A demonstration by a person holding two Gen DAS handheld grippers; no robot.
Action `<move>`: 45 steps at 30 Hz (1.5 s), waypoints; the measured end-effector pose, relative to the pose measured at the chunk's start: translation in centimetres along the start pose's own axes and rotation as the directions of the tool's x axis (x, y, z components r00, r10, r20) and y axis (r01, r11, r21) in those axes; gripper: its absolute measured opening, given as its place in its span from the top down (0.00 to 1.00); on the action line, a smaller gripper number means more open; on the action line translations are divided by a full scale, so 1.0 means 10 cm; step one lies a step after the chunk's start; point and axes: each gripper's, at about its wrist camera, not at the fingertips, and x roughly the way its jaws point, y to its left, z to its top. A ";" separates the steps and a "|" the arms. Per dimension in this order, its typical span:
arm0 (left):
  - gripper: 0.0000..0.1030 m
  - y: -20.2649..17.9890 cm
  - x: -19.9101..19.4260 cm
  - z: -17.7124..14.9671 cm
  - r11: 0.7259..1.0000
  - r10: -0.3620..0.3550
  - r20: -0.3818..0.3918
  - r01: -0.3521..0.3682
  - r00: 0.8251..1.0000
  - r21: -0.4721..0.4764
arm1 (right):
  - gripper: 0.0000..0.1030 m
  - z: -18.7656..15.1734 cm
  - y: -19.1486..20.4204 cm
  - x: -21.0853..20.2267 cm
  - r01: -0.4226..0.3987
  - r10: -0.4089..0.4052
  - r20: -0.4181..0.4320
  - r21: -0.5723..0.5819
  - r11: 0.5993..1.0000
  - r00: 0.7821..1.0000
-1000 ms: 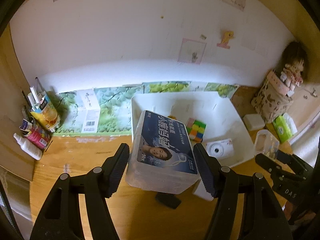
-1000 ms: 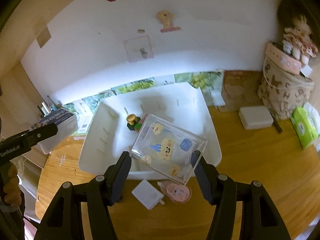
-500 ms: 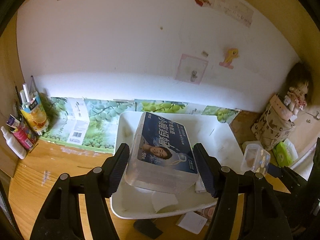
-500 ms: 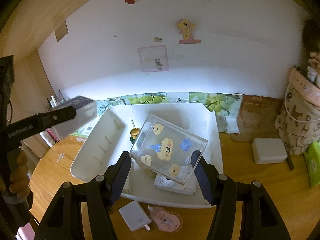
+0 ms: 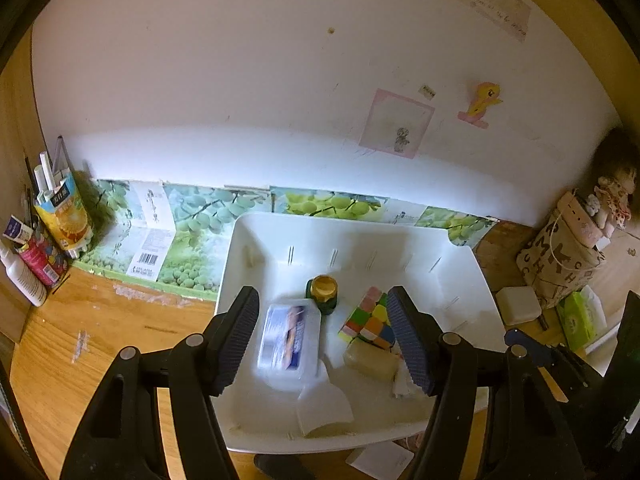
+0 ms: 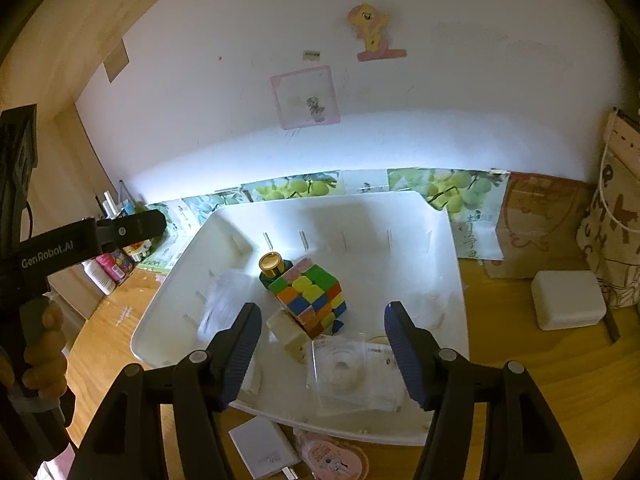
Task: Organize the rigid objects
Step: 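Lower both boxes into the tray and open both grippers, then lift both open grippers away from the tray toward the items beside it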
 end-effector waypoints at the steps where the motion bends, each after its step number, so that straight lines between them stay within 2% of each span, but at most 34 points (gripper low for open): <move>1: 0.31 0.01 0.00 0.00 1.000 -0.003 -0.009 0.003 1.000 -0.004 | 0.30 0.00 0.00 0.00 0.003 -0.003 -0.001 0.001 1.000 1.000; 8: 0.23 0.07 -0.11 -0.02 1.000 -0.018 -0.018 0.018 1.000 -0.018 | 0.28 0.00 0.04 -0.12 0.026 -0.025 0.037 -0.005 1.000 0.999; 13: 0.22 0.09 -0.24 -0.05 0.999 -0.038 -0.011 0.038 0.999 -0.010 | 0.28 0.01 0.10 -0.27 0.055 -0.055 0.080 -0.006 0.998 0.995; 15: 0.22 0.10 -0.28 -0.07 0.999 -0.040 -0.012 0.040 0.999 0.001 | 0.23 0.01 0.15 -0.36 0.074 -0.071 0.108 -0.016 0.997 0.992; 30: 0.22 0.41 -0.79 -0.31 0.999 -0.041 0.005 0.041 0.999 -0.035 | 0.23 -0.09 0.56 -1.00 0.213 -0.184 0.263 -0.086 0.973 0.947; 34: 0.22 0.43 -0.89 -0.42 0.999 -0.034 -0.013 0.034 0.999 -0.008 | 0.23 -0.17 0.61 -1.11 0.219 -0.193 0.270 -0.069 0.973 0.943; 40: 0.22 0.52 -0.99 -0.61 0.998 -0.051 -0.052 0.050 0.997 -0.022 | 0.23 -0.40 0.72 -1.23 0.231 -0.210 0.257 -0.055 0.971 0.943; 45: 0.22 0.59 -0.97 -0.78 0.997 -0.062 -0.111 0.058 0.992 -0.043 | 0.23 -0.61 0.83 -1.22 0.206 -0.192 0.216 -0.048 0.977 0.957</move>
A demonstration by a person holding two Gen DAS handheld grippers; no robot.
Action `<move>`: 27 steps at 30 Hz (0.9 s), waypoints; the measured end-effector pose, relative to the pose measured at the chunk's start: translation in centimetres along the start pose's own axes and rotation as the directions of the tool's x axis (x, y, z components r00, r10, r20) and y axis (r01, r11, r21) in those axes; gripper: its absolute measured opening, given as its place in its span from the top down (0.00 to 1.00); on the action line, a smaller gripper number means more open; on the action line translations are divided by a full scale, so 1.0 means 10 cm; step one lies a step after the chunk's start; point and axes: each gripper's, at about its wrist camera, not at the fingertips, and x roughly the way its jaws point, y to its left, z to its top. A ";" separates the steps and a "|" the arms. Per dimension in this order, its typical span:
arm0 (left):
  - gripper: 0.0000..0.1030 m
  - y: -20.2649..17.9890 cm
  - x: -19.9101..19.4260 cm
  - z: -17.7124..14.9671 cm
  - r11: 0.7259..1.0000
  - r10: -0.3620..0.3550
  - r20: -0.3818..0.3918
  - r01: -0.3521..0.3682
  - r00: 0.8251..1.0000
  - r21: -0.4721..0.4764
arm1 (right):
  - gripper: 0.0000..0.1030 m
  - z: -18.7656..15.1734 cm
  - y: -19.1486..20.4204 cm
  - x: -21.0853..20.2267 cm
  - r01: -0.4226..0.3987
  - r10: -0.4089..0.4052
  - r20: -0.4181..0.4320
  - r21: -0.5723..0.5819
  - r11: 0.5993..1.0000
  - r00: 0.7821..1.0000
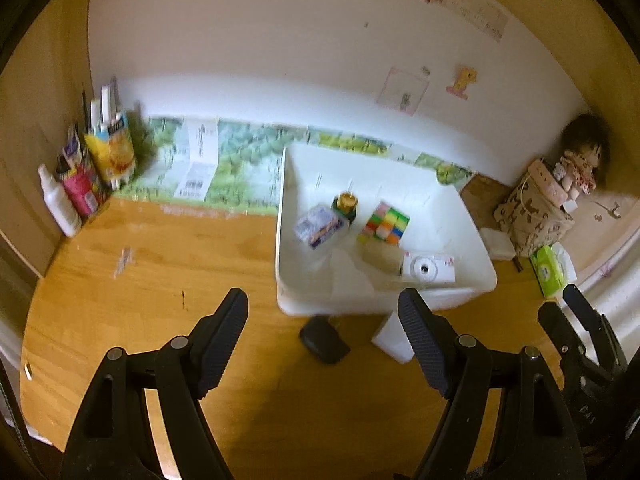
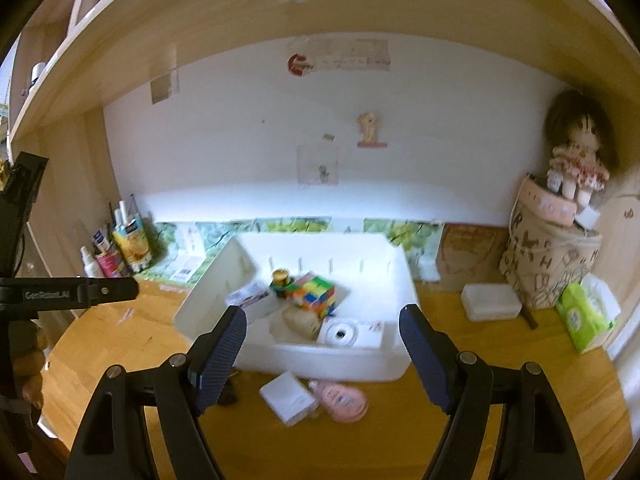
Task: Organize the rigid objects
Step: 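Lift both open grippers away from the tray toward the items beside it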
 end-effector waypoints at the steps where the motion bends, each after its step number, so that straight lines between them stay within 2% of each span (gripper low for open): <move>1: 0.22 0.02 0.01 -0.03 1.000 -0.009 -0.016 0.009 1.000 -0.011 | 0.23 -0.04 0.03 -0.01 -0.002 0.002 -0.008 0.001 1.000 1.000; 14: 0.22 0.16 0.24 -0.32 0.992 -0.060 -0.171 0.039 0.983 -0.124 | 0.23 -0.41 0.28 -0.02 0.002 -0.009 -0.122 -0.057 0.998 0.992; 22: 0.22 0.06 0.43 -0.41 0.992 -0.021 -0.253 -0.011 0.967 -0.127 | 0.23 -0.54 0.16 0.08 0.021 -0.036 -0.177 -0.085 0.996 0.984; 27: 0.22 -0.09 0.54 -0.48 0.991 0.006 -0.300 -0.046 0.954 -0.127 | 0.23 -0.61 -0.01 0.22 -0.024 0.002 -0.224 -0.092 0.995 0.974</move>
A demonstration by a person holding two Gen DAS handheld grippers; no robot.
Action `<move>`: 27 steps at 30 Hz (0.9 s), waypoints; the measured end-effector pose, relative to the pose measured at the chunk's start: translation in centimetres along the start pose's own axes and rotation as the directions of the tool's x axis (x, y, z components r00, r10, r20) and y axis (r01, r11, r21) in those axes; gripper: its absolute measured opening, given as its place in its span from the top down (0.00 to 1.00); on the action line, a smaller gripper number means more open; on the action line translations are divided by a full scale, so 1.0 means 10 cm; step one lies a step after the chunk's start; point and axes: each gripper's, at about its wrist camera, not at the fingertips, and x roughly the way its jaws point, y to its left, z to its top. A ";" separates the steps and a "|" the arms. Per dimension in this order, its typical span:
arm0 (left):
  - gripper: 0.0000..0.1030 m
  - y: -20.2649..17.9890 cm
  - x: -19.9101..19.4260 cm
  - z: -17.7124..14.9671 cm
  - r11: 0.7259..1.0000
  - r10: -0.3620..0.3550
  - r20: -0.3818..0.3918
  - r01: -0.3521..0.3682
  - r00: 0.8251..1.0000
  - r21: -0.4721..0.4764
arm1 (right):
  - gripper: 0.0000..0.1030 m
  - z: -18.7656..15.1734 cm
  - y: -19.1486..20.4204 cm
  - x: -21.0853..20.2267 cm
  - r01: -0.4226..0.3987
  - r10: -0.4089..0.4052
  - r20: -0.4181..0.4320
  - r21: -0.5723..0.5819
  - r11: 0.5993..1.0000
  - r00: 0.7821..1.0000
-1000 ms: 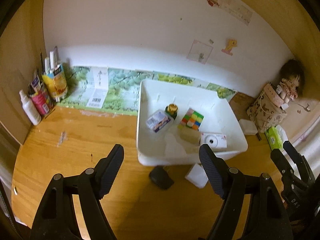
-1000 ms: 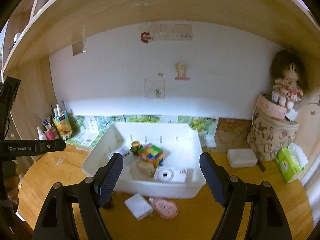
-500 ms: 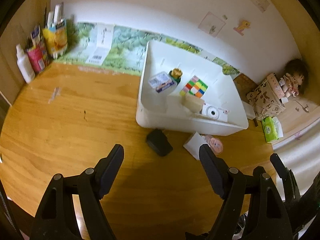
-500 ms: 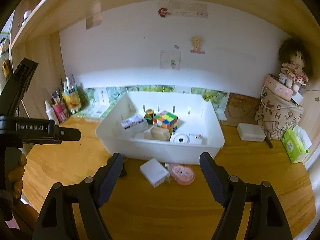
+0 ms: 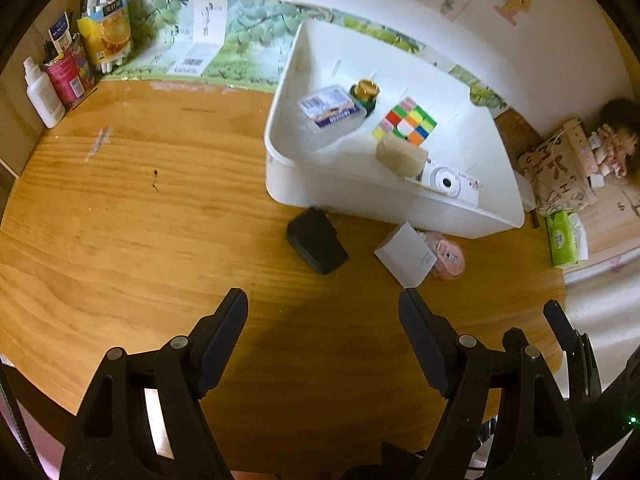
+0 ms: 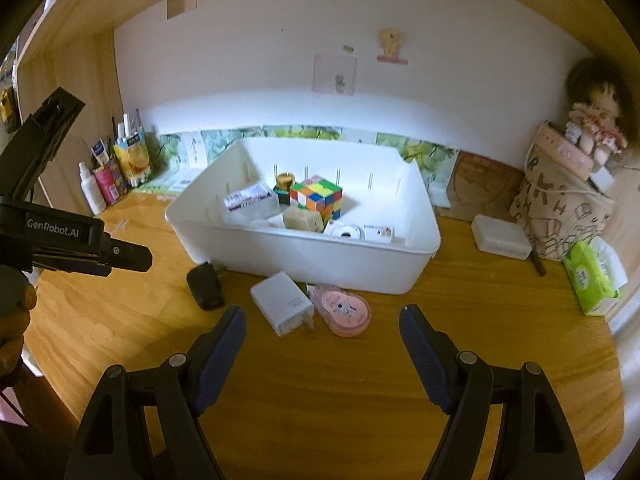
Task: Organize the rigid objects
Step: 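Lift both open grippers away from the tray toward the items beside it, then grasp the white charger with left gripper while right gripper grasps the pink round tin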
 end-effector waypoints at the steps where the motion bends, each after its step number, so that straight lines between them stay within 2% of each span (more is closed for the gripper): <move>1: 0.22 -0.04 0.02 -0.01 1.000 0.008 -0.005 -0.008 1.000 -0.001 | 0.23 -0.01 -0.03 0.03 -0.014 0.014 -0.009 -0.005 1.000 1.000; 13: 0.22 -0.49 0.34 -0.01 0.993 0.105 -0.069 -0.108 0.992 -0.051 | 0.23 -0.04 -0.34 0.35 -0.104 0.093 -0.067 -0.183 0.978 0.993; 18: 0.22 -0.69 0.43 0.03 0.989 0.136 -0.056 -0.139 0.989 -0.043 | 0.23 -0.04 -0.50 0.51 -0.166 0.150 -0.090 -0.210 0.963 0.985; 27: 0.22 -0.97 0.69 0.13 0.979 0.191 -0.078 -0.196 0.978 -0.062 | 0.23 -0.08 -0.69 0.81 -0.274 0.254 -0.113 -0.220 0.936 0.961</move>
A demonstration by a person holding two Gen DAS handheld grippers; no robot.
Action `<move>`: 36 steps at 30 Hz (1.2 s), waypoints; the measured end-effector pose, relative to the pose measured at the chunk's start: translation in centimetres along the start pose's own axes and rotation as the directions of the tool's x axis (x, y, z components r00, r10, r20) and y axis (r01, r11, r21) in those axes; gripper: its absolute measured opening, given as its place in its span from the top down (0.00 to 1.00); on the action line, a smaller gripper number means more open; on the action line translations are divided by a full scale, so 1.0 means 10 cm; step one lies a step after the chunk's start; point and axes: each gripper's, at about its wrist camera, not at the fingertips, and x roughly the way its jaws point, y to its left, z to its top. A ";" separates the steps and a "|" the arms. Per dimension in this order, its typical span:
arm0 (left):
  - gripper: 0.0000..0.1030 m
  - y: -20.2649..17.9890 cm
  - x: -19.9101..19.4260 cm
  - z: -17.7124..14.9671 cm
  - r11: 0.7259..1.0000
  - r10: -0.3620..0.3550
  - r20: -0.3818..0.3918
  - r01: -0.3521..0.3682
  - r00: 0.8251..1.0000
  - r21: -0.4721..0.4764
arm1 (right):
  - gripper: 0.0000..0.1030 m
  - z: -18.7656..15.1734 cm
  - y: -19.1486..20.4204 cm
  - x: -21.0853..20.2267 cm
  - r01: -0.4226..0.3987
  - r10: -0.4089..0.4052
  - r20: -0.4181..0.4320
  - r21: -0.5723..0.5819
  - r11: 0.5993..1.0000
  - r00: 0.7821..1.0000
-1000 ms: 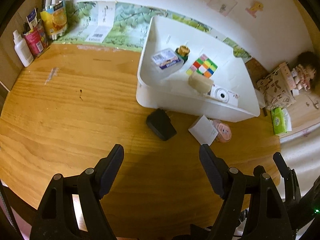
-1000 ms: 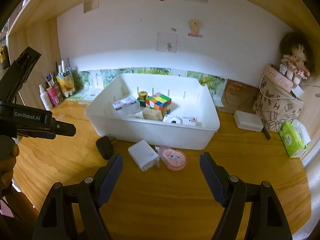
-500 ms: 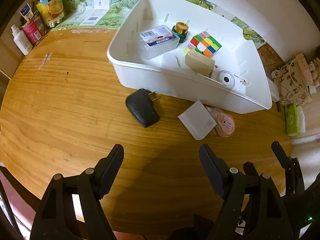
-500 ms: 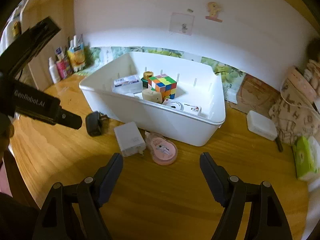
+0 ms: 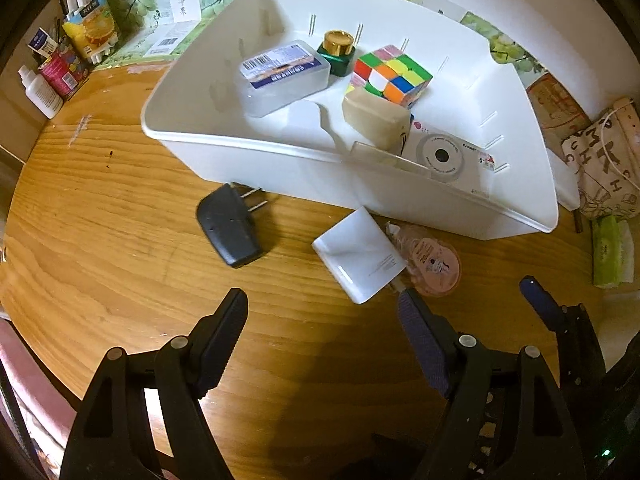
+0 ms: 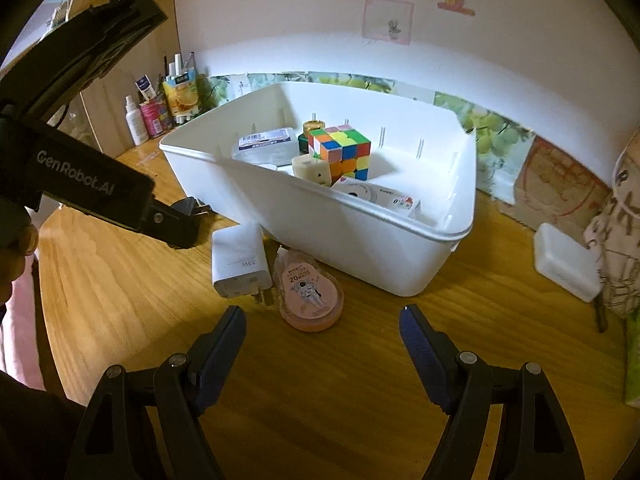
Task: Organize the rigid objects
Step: 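Grasp the white charger with left gripper while right gripper grasps the pink round tin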
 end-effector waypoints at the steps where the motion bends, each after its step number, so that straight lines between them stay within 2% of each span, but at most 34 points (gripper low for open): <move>1: 0.22 -0.03 0.03 0.01 1.000 0.004 -0.005 -0.004 1.000 -0.003 | 0.23 -0.01 -0.02 0.04 -0.012 0.012 -0.003 -0.002 1.000 1.000; 7: 0.22 -0.16 0.19 0.05 0.999 0.031 -0.028 -0.032 0.999 -0.006 | 0.23 -0.03 -0.08 0.18 -0.077 0.077 -0.023 0.011 0.997 0.997; 14: 0.22 -0.18 0.34 0.14 0.997 0.025 -0.050 -0.029 0.998 -0.066 | 0.23 -0.04 -0.06 0.35 -0.126 0.126 -0.042 0.009 0.992 0.991; 28: 0.22 -0.19 0.65 0.39 0.980 -0.009 -0.102 -0.012 0.995 -0.200 | 0.23 0.01 -0.07 0.63 -0.164 0.165 -0.103 0.018 0.986 0.981; 36: 0.23 -0.07 0.80 0.53 0.961 -0.033 -0.110 0.001 0.993 -0.277 | 0.23 0.05 -0.04 0.68 -0.172 0.173 -0.084 0.020 0.985 0.981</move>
